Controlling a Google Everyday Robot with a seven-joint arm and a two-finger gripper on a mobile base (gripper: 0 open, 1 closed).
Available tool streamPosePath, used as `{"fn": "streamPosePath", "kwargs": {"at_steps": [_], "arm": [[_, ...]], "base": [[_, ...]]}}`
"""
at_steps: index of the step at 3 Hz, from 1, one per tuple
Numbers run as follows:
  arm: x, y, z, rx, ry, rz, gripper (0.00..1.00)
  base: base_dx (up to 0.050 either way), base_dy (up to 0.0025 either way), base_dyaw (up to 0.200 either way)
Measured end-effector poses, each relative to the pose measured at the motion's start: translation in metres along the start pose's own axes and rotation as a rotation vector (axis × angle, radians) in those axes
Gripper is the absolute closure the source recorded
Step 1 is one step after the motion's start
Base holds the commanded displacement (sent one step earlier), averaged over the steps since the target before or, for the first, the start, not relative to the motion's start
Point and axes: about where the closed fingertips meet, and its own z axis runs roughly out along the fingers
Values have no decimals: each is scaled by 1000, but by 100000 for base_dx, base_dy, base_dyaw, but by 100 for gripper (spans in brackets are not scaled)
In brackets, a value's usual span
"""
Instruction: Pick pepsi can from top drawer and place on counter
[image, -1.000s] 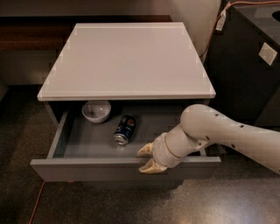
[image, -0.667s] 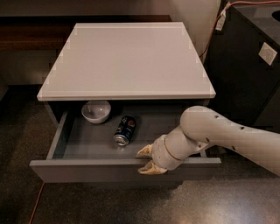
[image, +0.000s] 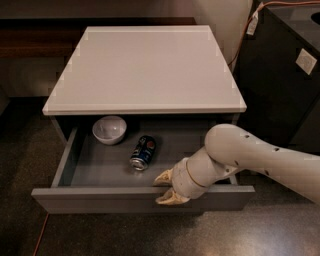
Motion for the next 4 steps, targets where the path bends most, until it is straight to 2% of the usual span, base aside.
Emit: {"fn": "streamPosePath", "kwargs": {"at_steps": [3, 4], "arm": [[-13, 20, 3, -27, -19, -37, 100], [-13, 20, 3, -27, -19, -37, 100]], "base": [[0, 0, 0], [0, 0, 0]]}}
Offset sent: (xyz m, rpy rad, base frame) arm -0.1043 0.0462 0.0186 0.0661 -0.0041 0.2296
